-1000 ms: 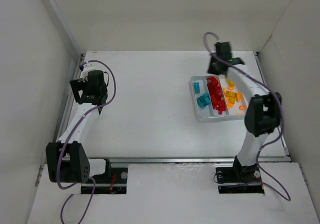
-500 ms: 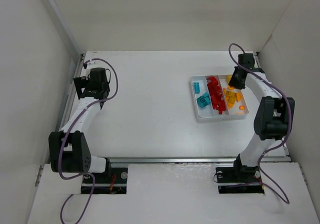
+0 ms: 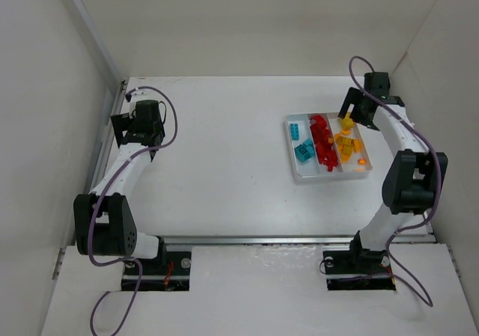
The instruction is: Sort the legos into containers by color
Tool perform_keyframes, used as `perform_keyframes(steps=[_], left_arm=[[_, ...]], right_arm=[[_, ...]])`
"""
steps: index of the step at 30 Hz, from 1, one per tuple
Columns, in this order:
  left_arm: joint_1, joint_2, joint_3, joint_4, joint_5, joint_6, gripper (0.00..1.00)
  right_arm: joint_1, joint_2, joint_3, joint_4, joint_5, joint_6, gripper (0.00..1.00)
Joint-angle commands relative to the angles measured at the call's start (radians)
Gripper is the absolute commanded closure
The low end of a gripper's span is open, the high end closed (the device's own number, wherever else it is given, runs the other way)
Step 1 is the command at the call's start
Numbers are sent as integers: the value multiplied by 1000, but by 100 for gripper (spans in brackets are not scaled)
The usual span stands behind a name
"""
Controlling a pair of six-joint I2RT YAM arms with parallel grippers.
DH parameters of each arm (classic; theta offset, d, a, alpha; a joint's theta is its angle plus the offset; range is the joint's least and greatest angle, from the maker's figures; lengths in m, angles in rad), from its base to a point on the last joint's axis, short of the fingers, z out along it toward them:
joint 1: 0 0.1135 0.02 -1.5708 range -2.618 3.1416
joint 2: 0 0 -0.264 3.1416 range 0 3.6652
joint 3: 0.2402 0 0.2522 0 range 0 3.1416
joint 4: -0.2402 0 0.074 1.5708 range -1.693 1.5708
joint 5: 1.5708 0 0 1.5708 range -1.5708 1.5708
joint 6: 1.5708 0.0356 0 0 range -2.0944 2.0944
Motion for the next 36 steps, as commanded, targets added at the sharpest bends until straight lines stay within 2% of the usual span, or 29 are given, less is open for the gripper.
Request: perform_keyframes(steps=[1,5,8,9,10,11,13,14,16,20,22,26,29,36], left_arm=[[4,-3,42,2,-1,-6,0],[4,-3,42,2,-1,-6,0],[4,-3,42,2,9,-6,0],[4,-3,42,2,9,-6,0],[4,-3,42,2,9,-6,0],[4,-3,42,2,18,-6,0],[4,-3,42,2,18,-6,0],[4,-3,42,2,18,-6,0],[4,-3,42,2,18,-6,0],[4,-3,42,2,18,-6,0],[4,-12,42,2,18,-6,0],[4,-12,42,2,27,-6,0],[4,-22,42,2,27,3,0],[4,-22,33,2,27,3,0]], right_arm=[[-72,-138,73,25,54,-3,0],[-142,-191,45,49,7,-25,0],[-142,-191,-8,71,-130,-105,5],[-142,-191,-40,80,-195,-117,16],[-142,-177,-53,80,-229,-128,16],[-142,-166,-53,80,-260,-139,36],[-142,-145,-68,80,-332,-139,59],[-133,-136,-82,80,-332,-139,67],[-96,-123,-93,80,-281,-148,67],[65,-74,-93,65,-179,-159,64],[93,-21,-59,40,-150,-141,64],[102,45,-32,31,-141,-73,64],[128,78,-22,11,-63,-29,65],[138,96,-42,22,-12,30,68]])
